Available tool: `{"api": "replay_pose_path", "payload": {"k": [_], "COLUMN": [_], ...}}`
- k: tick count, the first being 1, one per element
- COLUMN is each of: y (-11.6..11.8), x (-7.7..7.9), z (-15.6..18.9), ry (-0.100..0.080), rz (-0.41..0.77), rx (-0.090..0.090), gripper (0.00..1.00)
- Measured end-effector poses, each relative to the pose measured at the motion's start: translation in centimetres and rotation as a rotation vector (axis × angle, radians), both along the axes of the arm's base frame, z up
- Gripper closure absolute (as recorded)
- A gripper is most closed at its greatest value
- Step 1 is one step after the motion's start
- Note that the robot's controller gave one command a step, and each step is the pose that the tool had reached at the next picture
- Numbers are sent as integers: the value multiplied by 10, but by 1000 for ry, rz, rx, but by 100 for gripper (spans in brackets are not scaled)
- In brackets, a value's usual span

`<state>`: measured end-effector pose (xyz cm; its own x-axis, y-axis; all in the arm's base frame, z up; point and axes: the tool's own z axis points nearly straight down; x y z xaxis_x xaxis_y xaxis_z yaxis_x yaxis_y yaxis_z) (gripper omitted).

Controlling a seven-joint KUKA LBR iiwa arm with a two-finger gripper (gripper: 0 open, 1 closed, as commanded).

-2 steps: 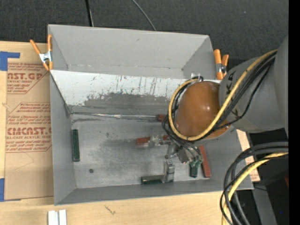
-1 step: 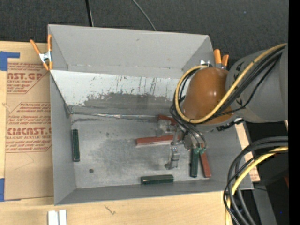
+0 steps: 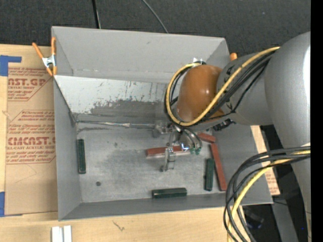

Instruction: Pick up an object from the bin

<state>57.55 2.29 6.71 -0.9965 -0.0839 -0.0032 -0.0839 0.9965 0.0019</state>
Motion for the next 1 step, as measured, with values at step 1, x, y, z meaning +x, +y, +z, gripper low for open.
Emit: {"api": "replay_pose_path", "payload": {"k": [1], "y": [-41], "x": [-33], "z": [3], "ry": [4], "rz": [-95], "rx": [-2], "gripper": [100]}}
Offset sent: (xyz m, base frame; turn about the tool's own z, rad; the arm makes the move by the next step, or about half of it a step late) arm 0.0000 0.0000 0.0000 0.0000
